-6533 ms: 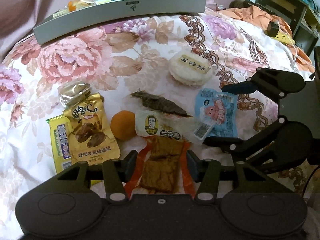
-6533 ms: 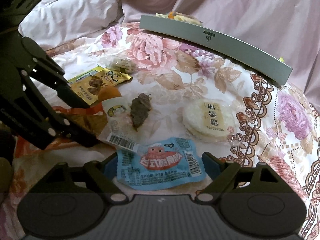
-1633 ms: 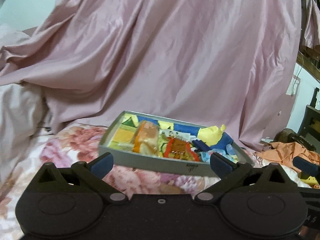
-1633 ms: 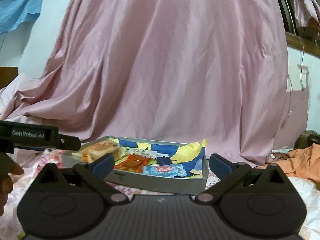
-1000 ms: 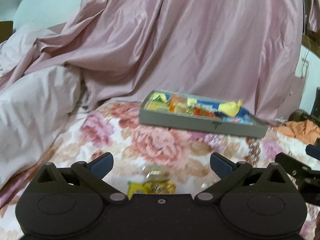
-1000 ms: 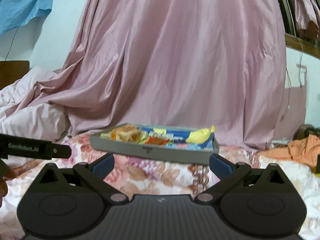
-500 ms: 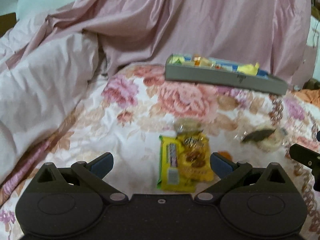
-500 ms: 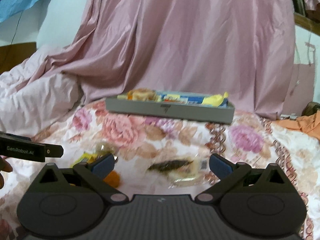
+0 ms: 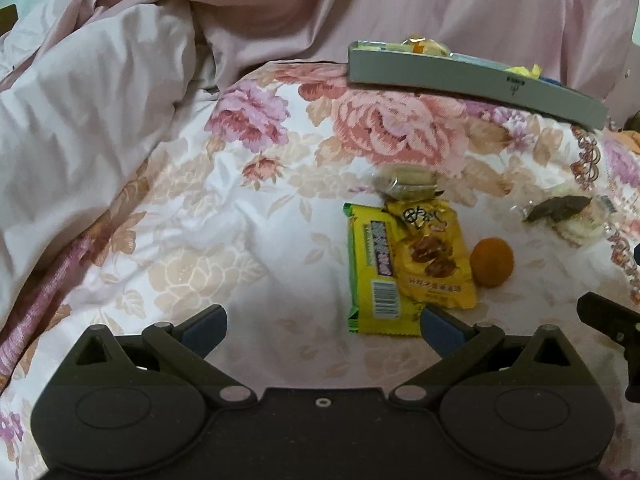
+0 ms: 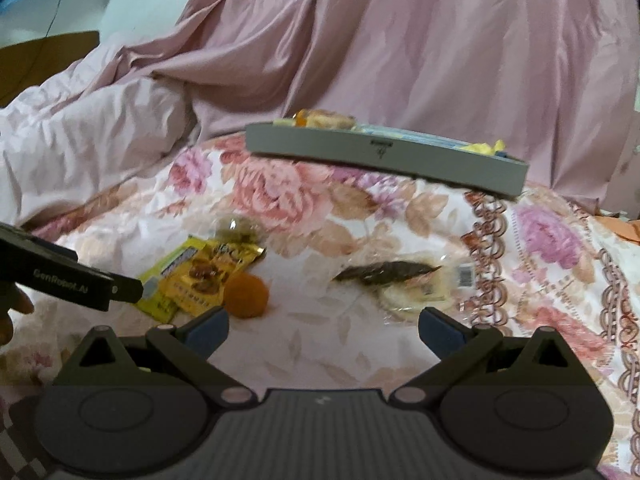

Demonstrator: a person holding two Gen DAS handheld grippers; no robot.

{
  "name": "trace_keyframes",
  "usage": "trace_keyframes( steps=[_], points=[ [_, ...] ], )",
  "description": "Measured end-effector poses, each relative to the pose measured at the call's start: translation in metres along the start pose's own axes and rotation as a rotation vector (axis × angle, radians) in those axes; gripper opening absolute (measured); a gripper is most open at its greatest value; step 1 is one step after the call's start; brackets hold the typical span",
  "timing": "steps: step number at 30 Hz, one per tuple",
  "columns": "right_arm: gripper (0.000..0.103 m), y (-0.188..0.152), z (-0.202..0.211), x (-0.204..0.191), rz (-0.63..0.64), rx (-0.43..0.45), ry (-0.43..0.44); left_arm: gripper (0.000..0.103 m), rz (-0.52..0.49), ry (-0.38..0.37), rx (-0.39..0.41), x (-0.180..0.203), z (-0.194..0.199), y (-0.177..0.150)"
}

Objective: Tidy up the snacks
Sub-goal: 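Move both open tools back over the remaining snacks on the bedspread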

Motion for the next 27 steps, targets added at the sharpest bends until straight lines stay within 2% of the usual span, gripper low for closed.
trace_keyframes(
  steps=[13, 27],
  points=[
    [0.103, -0.004, -0.019, 0.002, -0.009, -0.052, 0.015, 0.102, -0.026, 0.021, -0.014, -0.001, -0.011, 0.000],
    [0.103, 0.007, -0.066, -0.034, 0.258, -0.054, 0.057, 0.102, -0.089, 0.045, -0.024, -0.003, -0.024, 0.000]
  ],
)
Point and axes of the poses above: each gripper's, at about its wrist camera, not at the fingertips, and z roughly against the way its jaws point, x to its right, y to its top, the point moved 6 cm from there along -z, roughly the way its jaws point, and after that the axes turned 9 degrees about -x, right-handed, at the moved point
